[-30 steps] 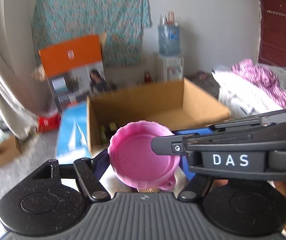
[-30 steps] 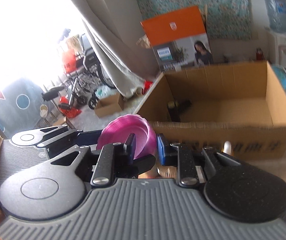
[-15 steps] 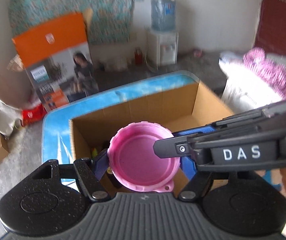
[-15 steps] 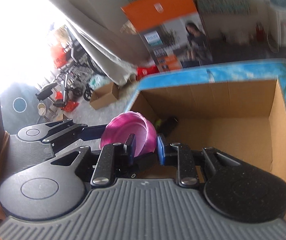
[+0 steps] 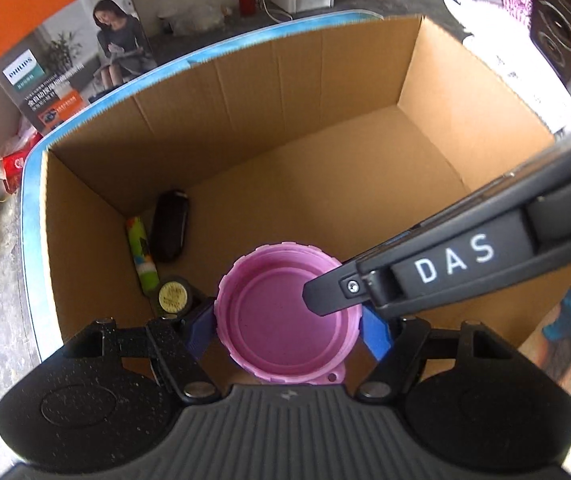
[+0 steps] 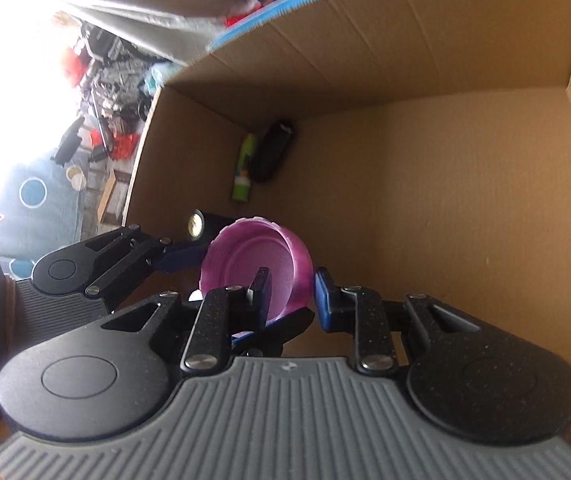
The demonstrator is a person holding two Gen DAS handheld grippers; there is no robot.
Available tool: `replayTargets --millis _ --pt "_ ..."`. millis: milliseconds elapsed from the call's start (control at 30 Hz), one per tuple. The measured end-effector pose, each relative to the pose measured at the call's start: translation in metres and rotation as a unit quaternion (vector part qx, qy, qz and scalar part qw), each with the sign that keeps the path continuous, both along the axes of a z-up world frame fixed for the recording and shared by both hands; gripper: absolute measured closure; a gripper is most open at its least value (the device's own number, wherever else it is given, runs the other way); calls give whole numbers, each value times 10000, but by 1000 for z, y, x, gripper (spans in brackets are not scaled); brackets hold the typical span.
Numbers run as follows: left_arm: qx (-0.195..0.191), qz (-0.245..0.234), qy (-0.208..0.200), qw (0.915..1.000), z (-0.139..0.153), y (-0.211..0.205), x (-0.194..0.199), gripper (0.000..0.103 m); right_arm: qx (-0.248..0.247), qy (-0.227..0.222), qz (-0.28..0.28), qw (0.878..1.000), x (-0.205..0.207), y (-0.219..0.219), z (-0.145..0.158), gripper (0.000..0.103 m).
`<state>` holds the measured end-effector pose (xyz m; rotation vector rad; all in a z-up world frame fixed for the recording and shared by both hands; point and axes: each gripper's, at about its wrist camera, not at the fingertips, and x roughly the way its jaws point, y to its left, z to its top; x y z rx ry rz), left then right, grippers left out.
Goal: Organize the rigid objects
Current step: 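Carry the pink cup into the box and open the right tool, then move the right tool back out of the box to the black tape roll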
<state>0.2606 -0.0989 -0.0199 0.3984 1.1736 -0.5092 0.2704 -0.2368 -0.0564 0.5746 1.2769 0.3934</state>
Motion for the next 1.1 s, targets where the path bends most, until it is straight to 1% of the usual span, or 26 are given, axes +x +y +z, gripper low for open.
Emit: replayTargets --millis 100,200,233,267,333,467,533,667,800,1000,1100 --pt "-23 26 187 9998 -2 3 2 27 -64 157 122 9998 0 6 -4 77" --pt "-117 118 303 9994 -1 7 4 26 -131 314 258 9991 8 14 -4 69" --pt "-146 141 325 9993 0 8 4 24 -165 366 302 9987 10 19 -2 64" --pt "-174 165 343 9991 1 9 4 23 -188 381 325 9986 10 20 -2 59" --pt "-197 205 352 9990 3 10 3 23 -261 393 375 9982 11 24 -2 56" --pt "-285 275 295 9988 12 15 -1 23 -212 319 330 9987 8 24 4 51" --pt "-389 281 257 9985 18 17 -4 23 -195 185 270 9993 5 20 7 50" --pt "-584 287 -33 9979 37 23 -17 22 63 -230 -45 9997 -10 5 25 48" --pt "-905 292 -214 9952 57 31 -32 21 481 -682 -327 9960 -39 -16 45 48" --pt "-1245 206 -673 9897 83 40 -67 21 951 -1418 -732 9826 -105 -45 77 48" --pt "-1435 162 -906 9854 89 46 -90 19 1141 -1759 -897 9737 -146 -56 84 47"
